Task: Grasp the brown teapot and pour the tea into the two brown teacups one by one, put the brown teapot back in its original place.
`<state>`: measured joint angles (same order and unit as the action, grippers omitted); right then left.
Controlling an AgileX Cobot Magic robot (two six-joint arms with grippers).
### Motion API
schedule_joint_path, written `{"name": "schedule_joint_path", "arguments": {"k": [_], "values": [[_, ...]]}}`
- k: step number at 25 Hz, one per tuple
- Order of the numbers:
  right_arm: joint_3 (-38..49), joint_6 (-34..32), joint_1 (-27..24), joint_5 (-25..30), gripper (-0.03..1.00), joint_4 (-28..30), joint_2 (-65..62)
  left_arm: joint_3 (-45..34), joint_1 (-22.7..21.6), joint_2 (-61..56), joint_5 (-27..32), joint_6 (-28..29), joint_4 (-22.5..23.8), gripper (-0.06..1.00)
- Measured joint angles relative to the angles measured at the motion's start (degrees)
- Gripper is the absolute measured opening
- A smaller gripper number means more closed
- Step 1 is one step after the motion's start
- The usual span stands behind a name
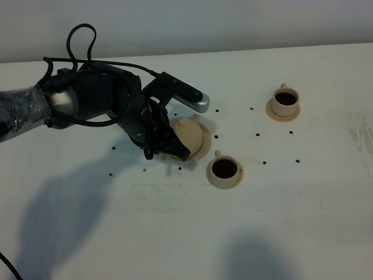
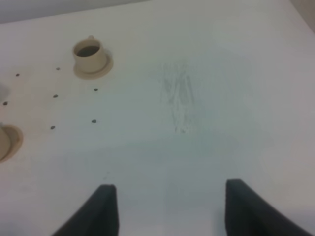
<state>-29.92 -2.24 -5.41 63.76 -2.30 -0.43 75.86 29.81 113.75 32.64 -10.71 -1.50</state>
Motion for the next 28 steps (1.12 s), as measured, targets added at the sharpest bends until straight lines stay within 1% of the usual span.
{"name": "schedule_joint_path", "arguments": {"k": [9,15,19,22,28], "values": [[0.0,0.0,0.0,0.0,0.47,0.0,0.0,0.0,0.0,0.0,0.81,-0.07,-0.48,0.23],[0.0,0.0,0.0,0.0,0.47,0.0,0.0,-0.05,0.0,-2.1,1.52,-0.08,-0.36,0.35],[0.0,0.0,0.0,0.0,0.47,0.0,0.0,-0.05,-0.06,-5.7,1.66,-0.13,1.92,0.4],[0.0,0.0,0.0,0.0,0.47,0.0,0.0,-0.05,-1.45,-8.37,2.74,-0.13,3.16,0.4],[0.0,0.0,0.0,0.0,0.47,0.0,0.0,-0.47,-7.58,-12.02,6.3,-0.13,3.72,0.4]]}}
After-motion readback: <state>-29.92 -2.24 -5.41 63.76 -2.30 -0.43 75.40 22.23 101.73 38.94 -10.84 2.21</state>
